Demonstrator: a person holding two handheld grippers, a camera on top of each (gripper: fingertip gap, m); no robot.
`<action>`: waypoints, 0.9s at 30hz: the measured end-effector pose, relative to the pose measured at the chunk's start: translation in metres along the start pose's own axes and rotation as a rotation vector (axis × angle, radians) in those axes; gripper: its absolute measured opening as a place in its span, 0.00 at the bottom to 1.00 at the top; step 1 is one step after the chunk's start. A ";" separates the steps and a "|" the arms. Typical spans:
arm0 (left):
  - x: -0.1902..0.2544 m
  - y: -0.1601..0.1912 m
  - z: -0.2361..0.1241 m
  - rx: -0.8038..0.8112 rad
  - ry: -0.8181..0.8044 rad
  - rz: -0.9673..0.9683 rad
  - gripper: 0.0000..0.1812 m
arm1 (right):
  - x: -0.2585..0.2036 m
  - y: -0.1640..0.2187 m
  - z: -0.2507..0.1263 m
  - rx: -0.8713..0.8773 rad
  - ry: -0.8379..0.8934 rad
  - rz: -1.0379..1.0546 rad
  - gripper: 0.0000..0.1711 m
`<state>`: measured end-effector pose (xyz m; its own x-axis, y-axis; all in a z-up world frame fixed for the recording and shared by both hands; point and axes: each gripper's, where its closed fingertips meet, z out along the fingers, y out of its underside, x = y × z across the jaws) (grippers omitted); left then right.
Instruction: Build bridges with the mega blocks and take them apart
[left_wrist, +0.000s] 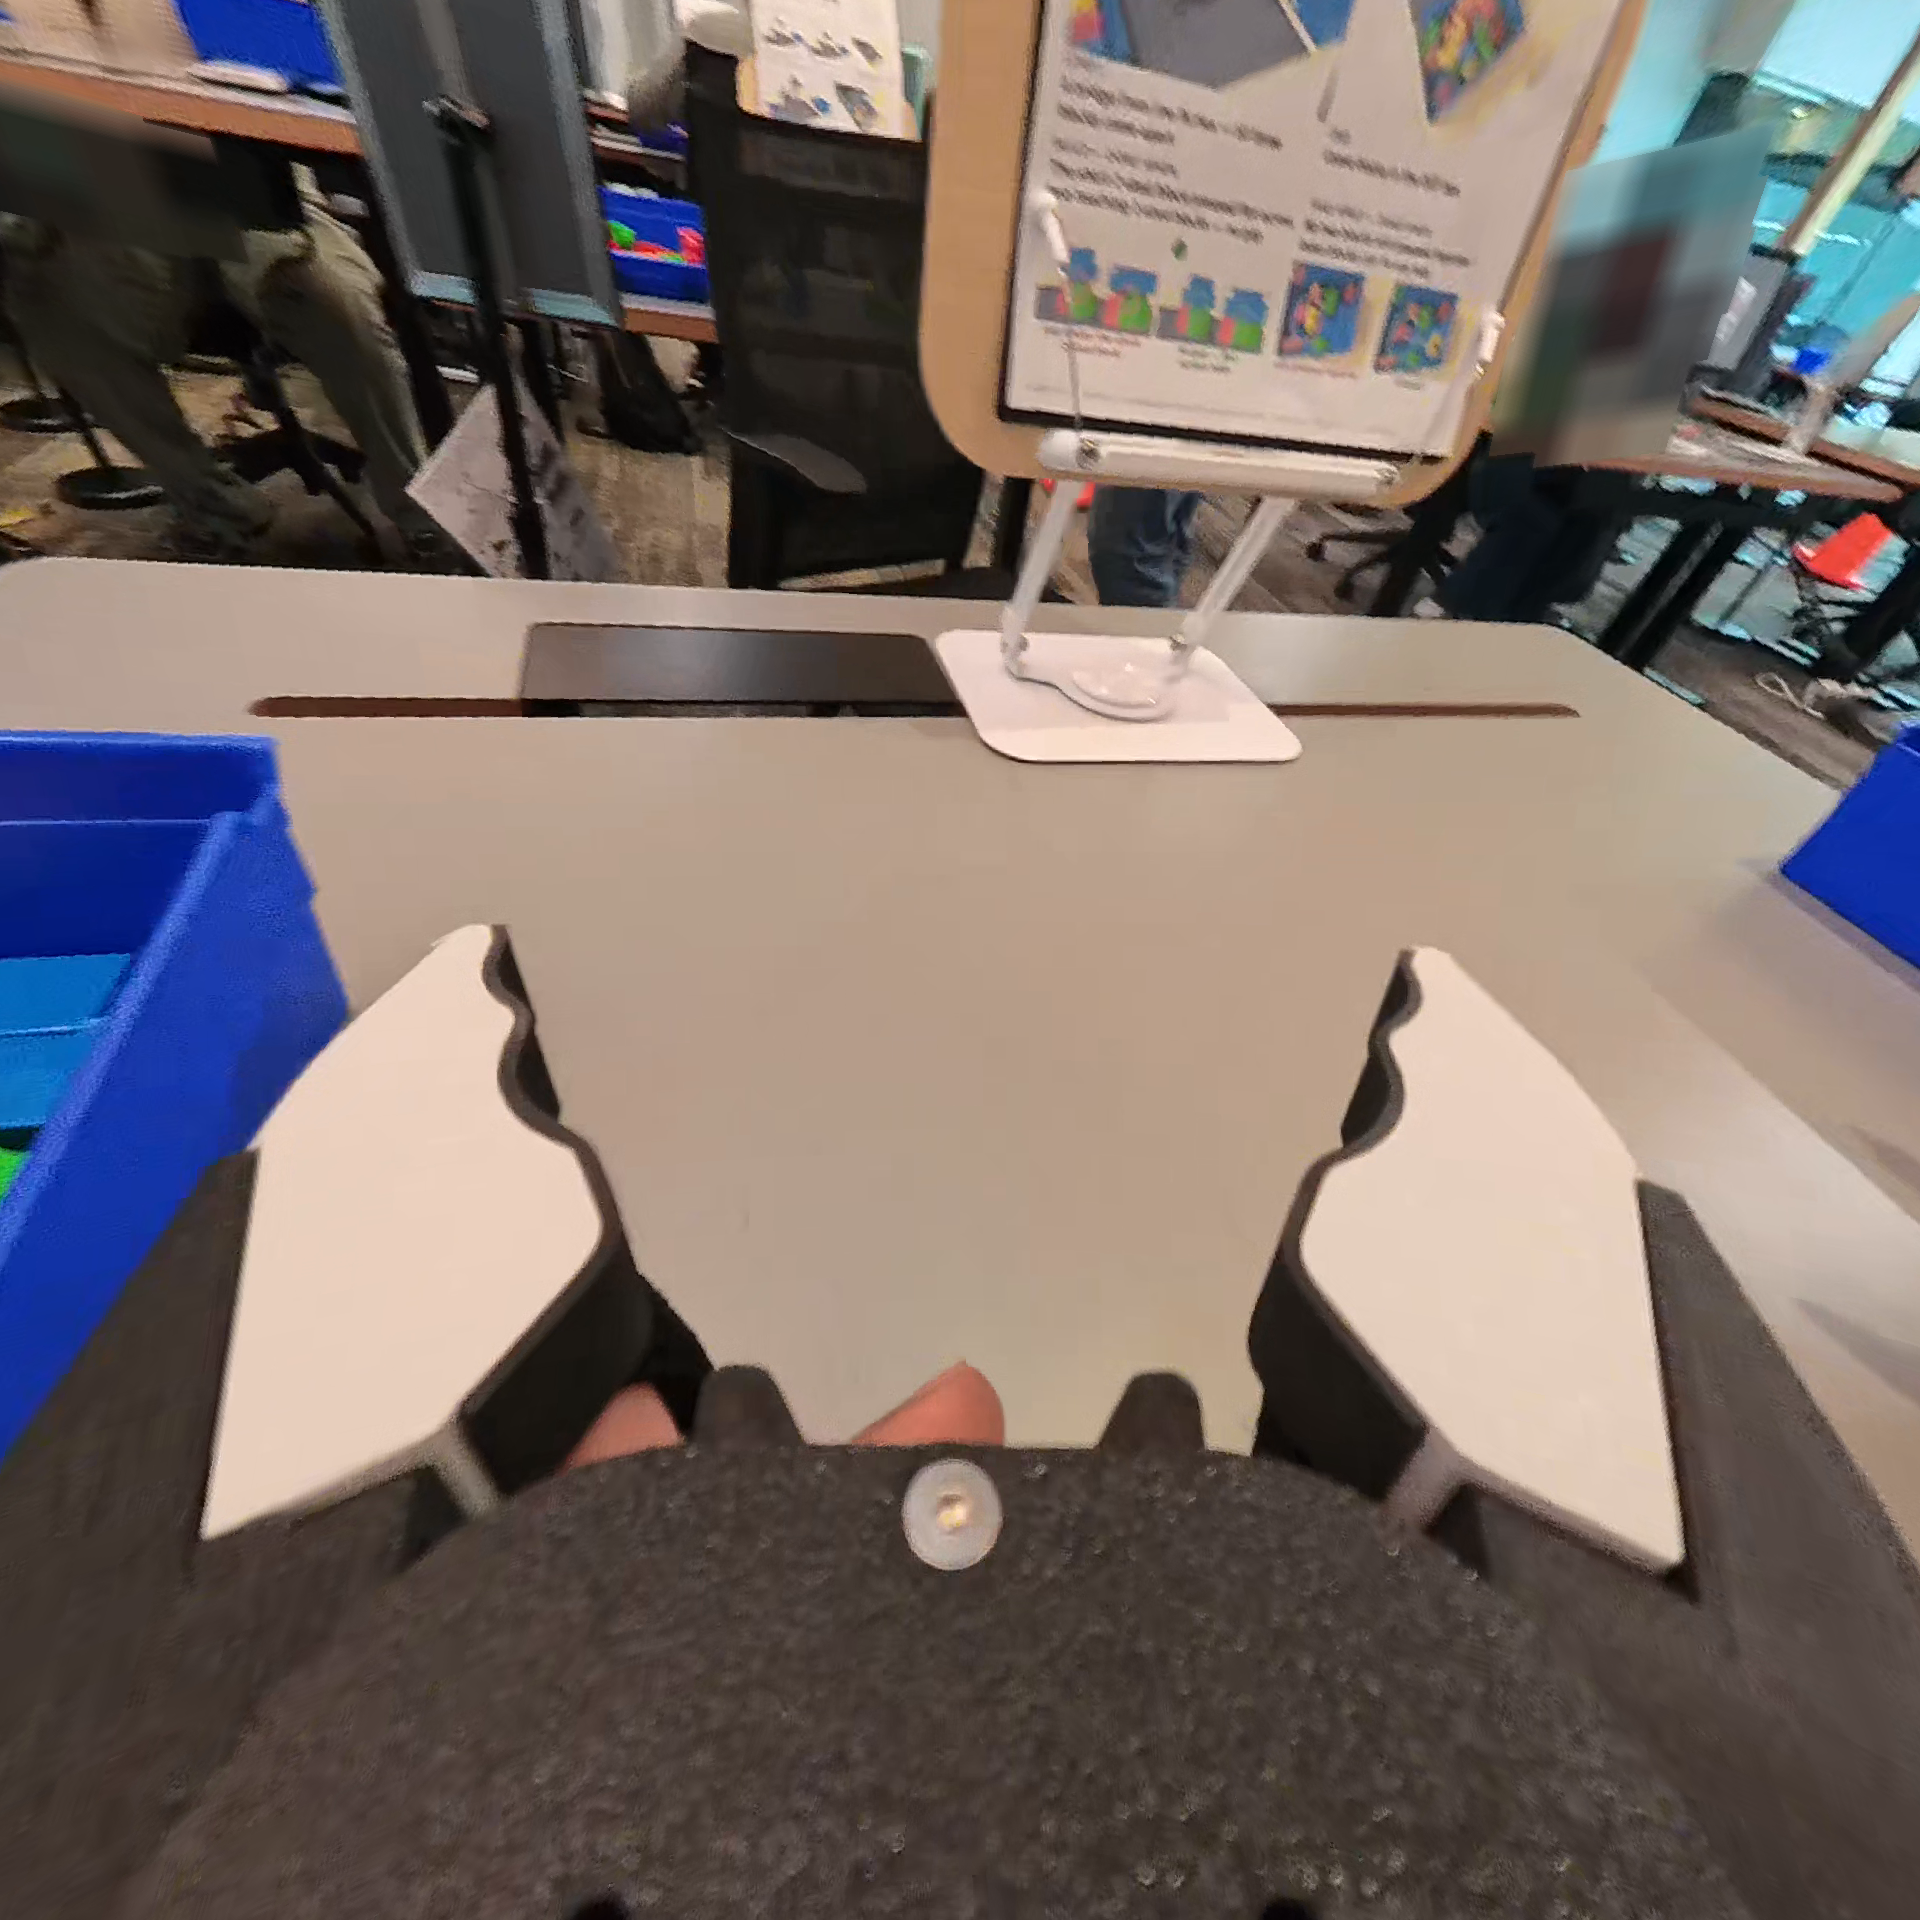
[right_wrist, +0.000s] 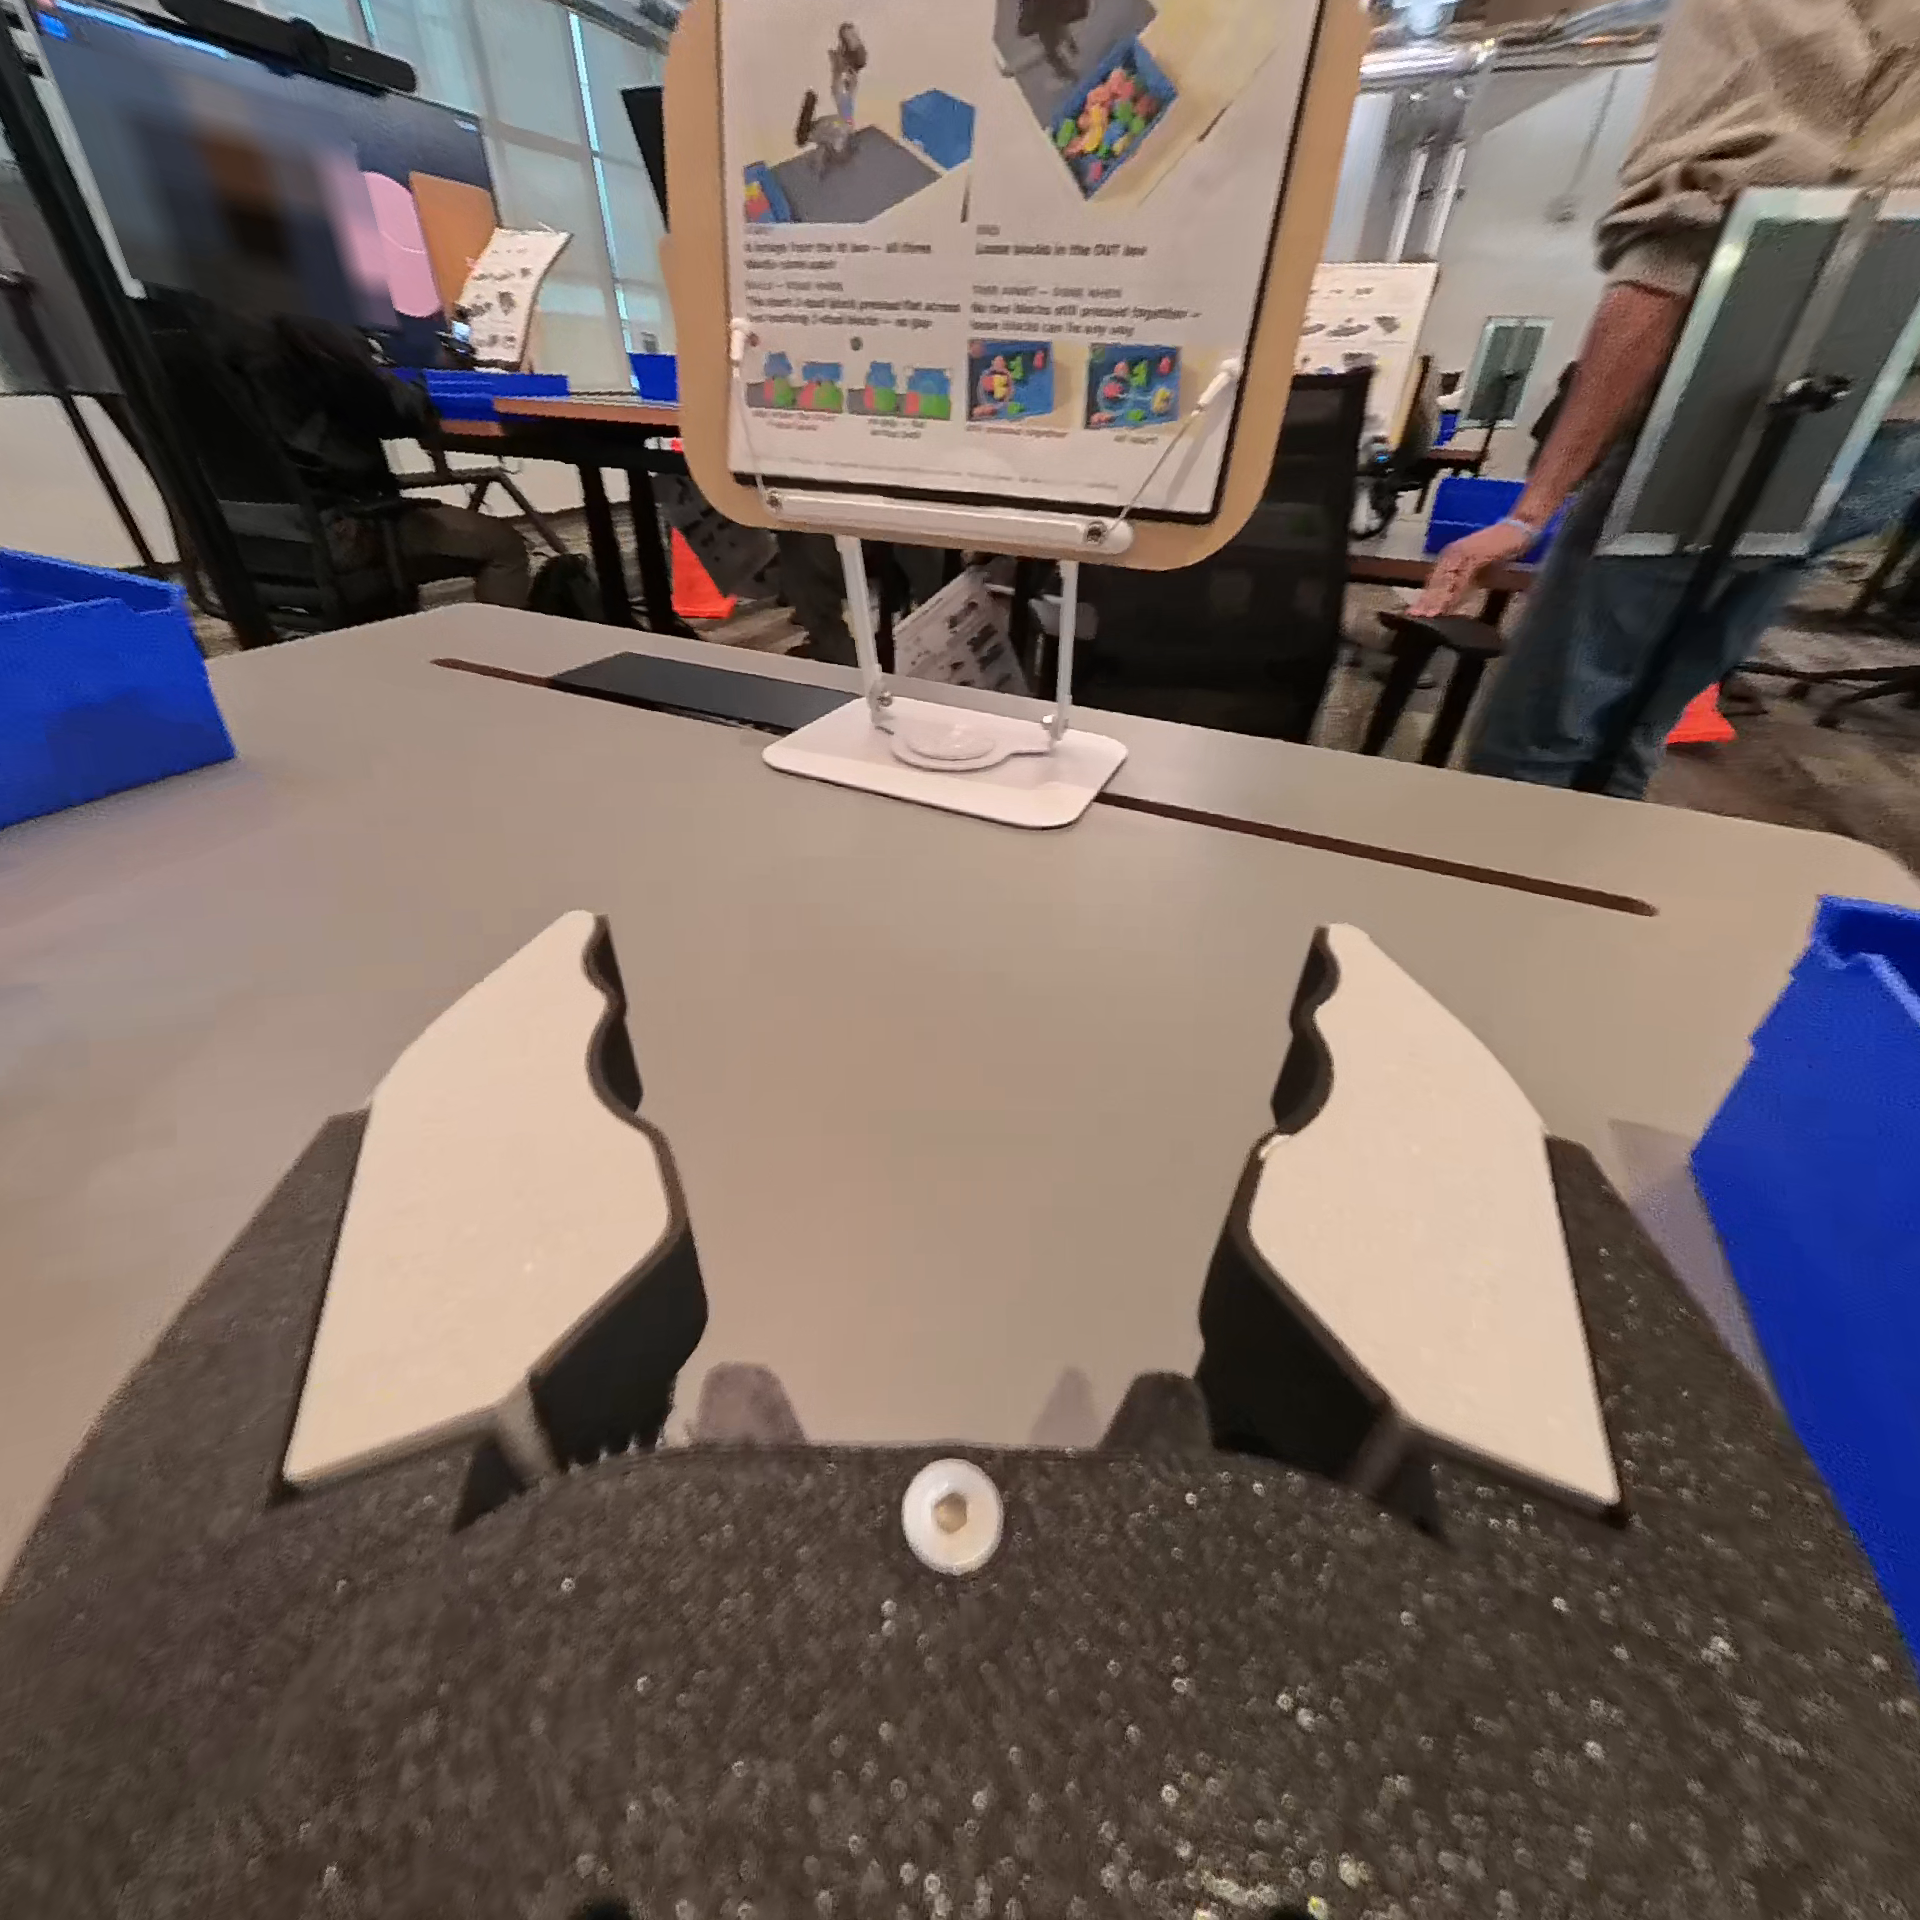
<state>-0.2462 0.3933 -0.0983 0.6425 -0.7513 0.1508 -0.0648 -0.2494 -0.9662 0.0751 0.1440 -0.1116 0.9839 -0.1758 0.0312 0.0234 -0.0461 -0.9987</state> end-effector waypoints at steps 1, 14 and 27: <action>-0.005 -0.002 -0.003 0.013 -0.020 0.003 0.81 | 0.004 -0.002 -0.001 0.002 0.019 -0.009 0.71; -0.019 -0.012 -0.035 0.112 -0.005 0.003 0.81 | 0.018 -0.008 -0.008 -0.002 0.091 -0.002 0.72; -0.018 -0.017 -0.049 0.165 -0.011 0.058 0.81 | 0.018 -0.017 -0.015 0.019 0.108 -0.032 0.72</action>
<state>-0.2942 0.3810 -0.0743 0.6495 -0.7548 0.0920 0.0237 -0.1008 -0.9946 0.0901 0.1269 -0.0930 0.9578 -0.2798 0.0663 0.0587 -0.0352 -0.9977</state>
